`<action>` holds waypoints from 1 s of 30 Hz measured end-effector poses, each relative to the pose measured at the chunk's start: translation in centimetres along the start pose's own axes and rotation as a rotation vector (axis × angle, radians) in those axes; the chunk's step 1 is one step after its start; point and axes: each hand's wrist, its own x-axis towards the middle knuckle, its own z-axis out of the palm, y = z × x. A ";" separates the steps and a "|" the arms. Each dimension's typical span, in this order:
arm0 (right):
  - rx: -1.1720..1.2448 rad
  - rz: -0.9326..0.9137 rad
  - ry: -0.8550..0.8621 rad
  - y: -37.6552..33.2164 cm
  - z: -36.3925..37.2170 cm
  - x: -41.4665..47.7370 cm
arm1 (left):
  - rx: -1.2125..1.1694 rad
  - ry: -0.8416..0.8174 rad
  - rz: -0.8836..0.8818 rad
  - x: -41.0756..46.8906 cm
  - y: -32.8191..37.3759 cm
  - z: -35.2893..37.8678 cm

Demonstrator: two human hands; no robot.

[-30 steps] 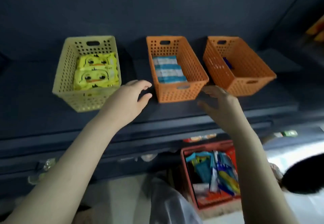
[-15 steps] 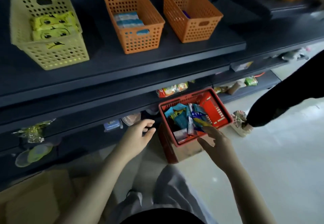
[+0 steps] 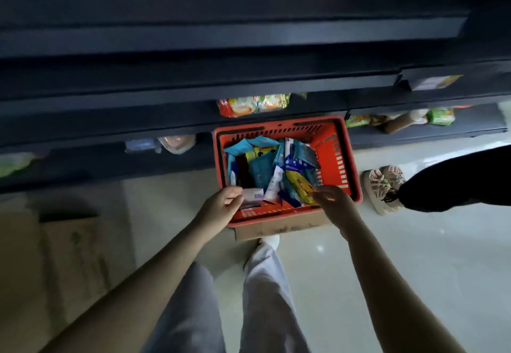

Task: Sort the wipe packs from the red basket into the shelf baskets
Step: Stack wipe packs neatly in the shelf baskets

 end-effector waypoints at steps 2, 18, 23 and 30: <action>-0.046 0.037 -0.056 2.2 0.0 4.6 | 0.025 -0.035 -0.036 3.0 -1.3 2.5; -0.069 0.281 -0.314 11.9 4.9 22.3 | -0.161 0.308 -0.427 23.7 -7.8 11.4; 0.022 0.298 -0.303 11.4 4.9 22.2 | -0.241 0.350 -0.493 23.7 -7.5 10.6; 0.166 0.125 -0.203 11.2 4.4 20.8 | -0.250 0.308 -0.493 23.8 -7.0 11.5</action>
